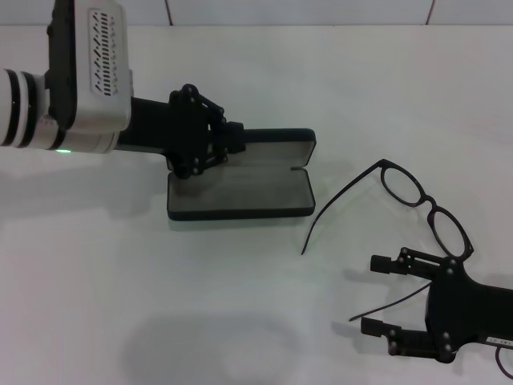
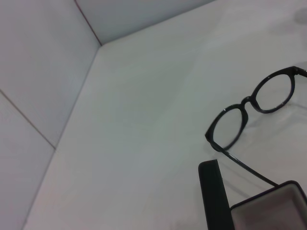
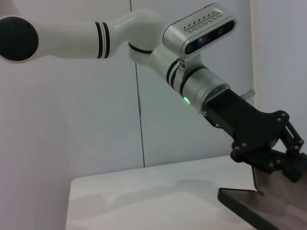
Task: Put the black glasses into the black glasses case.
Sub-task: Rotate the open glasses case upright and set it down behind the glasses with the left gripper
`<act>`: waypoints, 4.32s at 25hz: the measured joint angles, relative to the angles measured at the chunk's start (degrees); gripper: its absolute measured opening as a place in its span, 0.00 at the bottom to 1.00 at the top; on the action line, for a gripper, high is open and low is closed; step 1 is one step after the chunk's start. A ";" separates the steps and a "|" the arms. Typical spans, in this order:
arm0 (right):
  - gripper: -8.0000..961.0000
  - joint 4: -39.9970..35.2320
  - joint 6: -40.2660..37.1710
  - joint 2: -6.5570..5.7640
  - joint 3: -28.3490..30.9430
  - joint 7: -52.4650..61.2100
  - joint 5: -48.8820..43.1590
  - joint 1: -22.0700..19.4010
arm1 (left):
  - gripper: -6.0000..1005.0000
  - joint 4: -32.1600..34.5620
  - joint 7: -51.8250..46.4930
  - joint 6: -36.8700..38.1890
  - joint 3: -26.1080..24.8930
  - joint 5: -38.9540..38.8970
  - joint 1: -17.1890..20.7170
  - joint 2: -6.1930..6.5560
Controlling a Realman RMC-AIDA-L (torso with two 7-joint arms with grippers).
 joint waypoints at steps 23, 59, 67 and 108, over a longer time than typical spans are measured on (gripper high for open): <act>0.79 0.09 0.60 0.00 0.09 0.00 -0.01 -0.09 | 0.20 -6.24 10.62 -8.36 3.65 -6.06 0.31 -0.18; 0.79 0.09 0.38 0.00 0.09 0.00 0.00 -0.15 | 0.17 -13.25 24.04 -15.65 5.35 -14.14 1.58 -0.35; 0.79 0.09 0.18 0.00 0.09 0.00 0.00 -0.15 | 0.20 -14.34 26.54 -15.95 5.36 -16.80 1.66 -0.34; 0.79 0.09 0.35 0.01 0.09 0.00 0.00 -0.15 | 0.34 -13.62 30.64 -21.75 10.99 -26.45 7.23 -0.22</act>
